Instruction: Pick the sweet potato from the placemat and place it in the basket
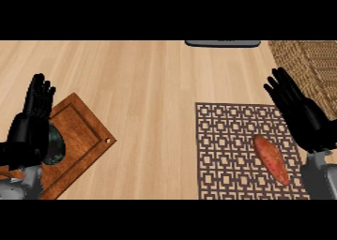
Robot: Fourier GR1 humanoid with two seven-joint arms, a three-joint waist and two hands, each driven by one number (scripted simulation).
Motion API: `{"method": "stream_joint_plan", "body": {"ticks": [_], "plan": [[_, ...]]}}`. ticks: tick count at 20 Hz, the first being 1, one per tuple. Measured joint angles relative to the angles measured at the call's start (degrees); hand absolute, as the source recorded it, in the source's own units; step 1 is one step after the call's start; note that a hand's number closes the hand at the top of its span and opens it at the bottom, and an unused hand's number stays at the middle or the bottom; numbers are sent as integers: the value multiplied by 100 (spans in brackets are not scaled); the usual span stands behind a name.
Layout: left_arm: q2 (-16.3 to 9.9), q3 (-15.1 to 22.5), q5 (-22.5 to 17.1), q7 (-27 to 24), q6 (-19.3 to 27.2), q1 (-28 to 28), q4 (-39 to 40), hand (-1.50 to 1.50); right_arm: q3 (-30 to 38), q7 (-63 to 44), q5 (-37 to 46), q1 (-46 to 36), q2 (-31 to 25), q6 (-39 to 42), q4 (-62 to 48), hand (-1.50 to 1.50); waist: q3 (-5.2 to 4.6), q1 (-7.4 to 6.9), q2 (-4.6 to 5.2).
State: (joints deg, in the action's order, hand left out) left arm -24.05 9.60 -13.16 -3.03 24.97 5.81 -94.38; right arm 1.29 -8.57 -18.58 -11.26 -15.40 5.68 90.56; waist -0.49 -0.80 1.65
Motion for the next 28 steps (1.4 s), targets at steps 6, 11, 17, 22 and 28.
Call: {"method": "stream_joint_plan", "body": {"ticks": [6,11,17,22,28], "plan": [[251,48,-49,-39,-175,-209,-42,0,561,343,-356,656,-631,796,569,150,39,117,-144],[470,241,-233,62,-330,-369,-99,0,-295,1033,609,1341,-605,1254,1677,-150,43,196,-202],[561,306,-226,-4,-394,-503,-104,0,-889,402,2473,2051,-138,-113,2718,-150,31,221,-209],[628,338,-222,-31,-408,-517,-64,0,-466,-907,3825,2021,-756,-485,3275,-150,10,229,-201],[635,328,-222,-25,-462,-464,-52,0,-57,-2661,4083,1886,-2006,739,4004,-150,7,166,-187]]}}
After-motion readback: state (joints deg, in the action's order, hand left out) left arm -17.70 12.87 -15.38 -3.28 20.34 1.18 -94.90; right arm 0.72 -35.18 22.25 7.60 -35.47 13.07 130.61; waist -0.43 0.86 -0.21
